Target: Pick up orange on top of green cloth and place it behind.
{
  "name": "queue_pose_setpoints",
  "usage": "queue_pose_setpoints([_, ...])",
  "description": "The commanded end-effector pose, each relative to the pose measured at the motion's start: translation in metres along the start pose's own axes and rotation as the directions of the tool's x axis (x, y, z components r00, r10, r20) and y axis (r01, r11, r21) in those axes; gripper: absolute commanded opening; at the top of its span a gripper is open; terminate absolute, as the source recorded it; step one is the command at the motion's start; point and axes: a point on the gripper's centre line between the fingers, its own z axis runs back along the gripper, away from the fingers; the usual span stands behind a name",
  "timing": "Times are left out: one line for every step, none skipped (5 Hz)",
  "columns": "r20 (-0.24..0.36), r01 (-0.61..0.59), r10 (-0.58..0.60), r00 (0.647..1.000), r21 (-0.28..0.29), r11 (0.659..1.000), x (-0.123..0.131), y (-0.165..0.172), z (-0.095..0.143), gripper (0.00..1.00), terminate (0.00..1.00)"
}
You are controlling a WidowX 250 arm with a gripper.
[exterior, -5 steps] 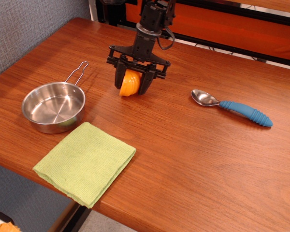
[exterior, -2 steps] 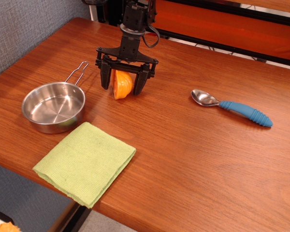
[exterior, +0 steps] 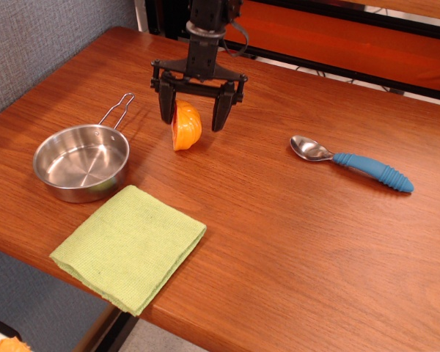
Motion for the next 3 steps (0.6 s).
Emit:
queue_pose_setpoints([0.119, -0.018, 0.02, 0.993, -0.023, 1.0, -0.002, -0.005, 0.063, 1.0, 0.0])
queue_pose_setpoints([0.12, -0.053, 0.054, 0.991, -0.012, 0.999, -0.018, -0.003, 0.07, 1.0, 0.0])
queue_pose_setpoints([0.11, -0.048, 0.049, 0.993, -0.007, 0.999, -0.038, -0.004, 0.082, 1.0, 0.0])
